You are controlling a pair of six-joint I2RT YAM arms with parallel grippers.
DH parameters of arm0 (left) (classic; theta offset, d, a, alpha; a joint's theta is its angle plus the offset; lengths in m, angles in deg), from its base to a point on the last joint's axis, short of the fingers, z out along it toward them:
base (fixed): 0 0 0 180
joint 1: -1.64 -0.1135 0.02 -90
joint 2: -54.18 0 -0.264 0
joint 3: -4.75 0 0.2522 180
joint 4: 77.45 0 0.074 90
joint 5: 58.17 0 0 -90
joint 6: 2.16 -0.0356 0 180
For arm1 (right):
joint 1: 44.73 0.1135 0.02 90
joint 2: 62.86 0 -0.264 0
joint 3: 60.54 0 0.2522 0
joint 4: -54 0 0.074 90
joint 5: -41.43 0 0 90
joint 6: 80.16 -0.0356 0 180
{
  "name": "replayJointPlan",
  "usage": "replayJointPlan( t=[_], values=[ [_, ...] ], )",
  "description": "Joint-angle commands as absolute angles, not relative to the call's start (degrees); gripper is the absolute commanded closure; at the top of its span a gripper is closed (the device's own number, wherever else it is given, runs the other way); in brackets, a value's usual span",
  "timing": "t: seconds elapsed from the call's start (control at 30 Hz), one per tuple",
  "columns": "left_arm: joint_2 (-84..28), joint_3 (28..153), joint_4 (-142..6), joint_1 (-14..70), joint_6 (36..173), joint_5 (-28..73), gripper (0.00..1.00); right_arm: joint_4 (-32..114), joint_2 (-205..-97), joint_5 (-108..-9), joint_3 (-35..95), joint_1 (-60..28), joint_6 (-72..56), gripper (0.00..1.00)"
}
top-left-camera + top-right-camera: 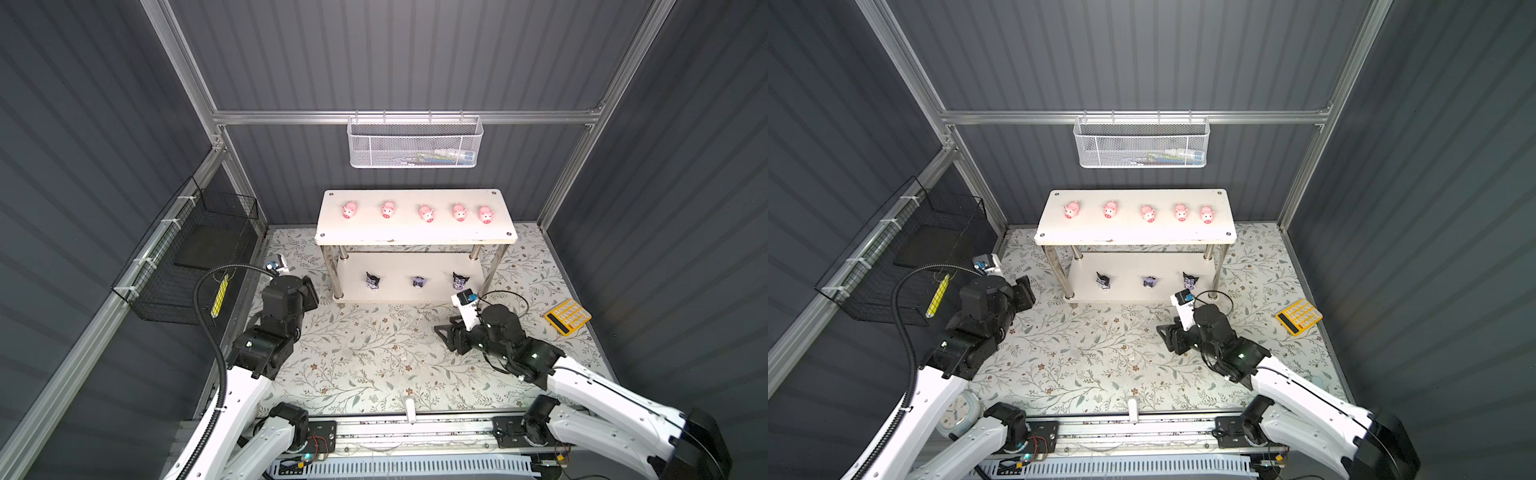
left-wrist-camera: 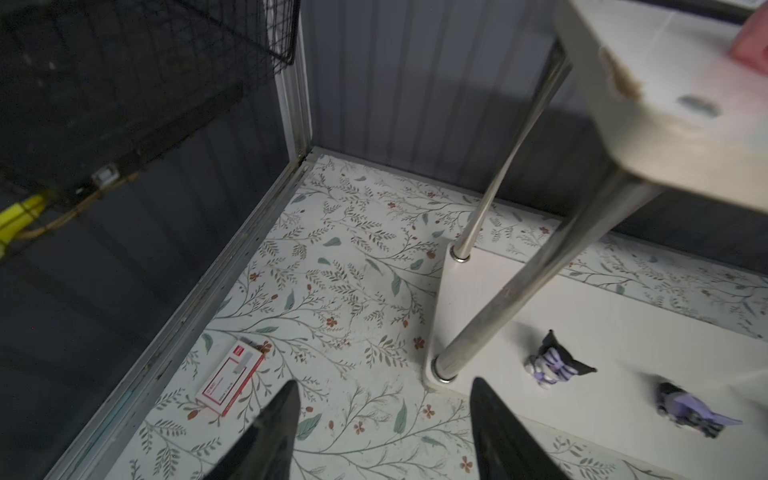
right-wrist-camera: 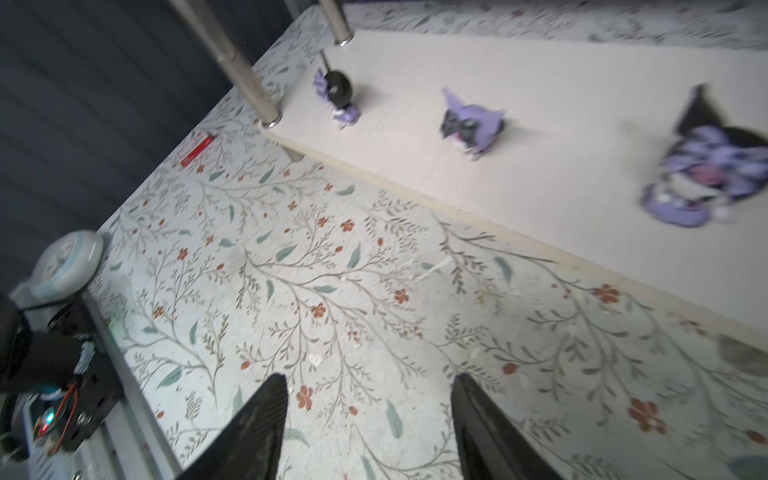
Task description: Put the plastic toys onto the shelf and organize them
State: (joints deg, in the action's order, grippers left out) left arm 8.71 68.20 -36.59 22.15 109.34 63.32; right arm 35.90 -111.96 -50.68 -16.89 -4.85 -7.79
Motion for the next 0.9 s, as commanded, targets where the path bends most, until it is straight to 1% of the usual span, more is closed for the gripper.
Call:
replayJointPlan(
  t=[0.0,0.13,0.27,0.47,0.57,0.67,0.87],
  values=[
    [10.04,62.1,-44.31,21.84,113.26,70.32,0.31,32.85,-107.15,-42.57,-18.06,-8.75,-9.61,0.35],
    [9.95,53.45,-53.89,21.76,112.9,73.91,0.27,31.35,-101.77,-38.34,-18.26,-14.82,-10.03,0.34],
    [6.66,46.29,-65.93,21.15,109.91,76.98,0.25,30.94,-99.48,-35.44,-18.21,-19.61,-9.32,0.34],
    [-4.17,39.83,-84.93,16.78,103.2,74.41,0.23,31.45,-98.31,-35.45,-18.74,-25.55,-9.44,0.33],
    [-10.06,38.16,-92.44,12.76,101.28,70.11,0.22,31.71,-98.03,-36.44,-19.56,-27.01,-10.05,0.33],
    [-16.07,37.15,-100.04,8.15,100.65,63.6,0.21,31.89,-98.6,-36.71,-19.84,-27.72,-10.2,0.33],
    [-28.96,38.96,-111.73,5.36,94.98,56.18,0.18,33.54,-99.98,-34.14,-20.22,-28.62,-9.69,0.33]
  ],
)
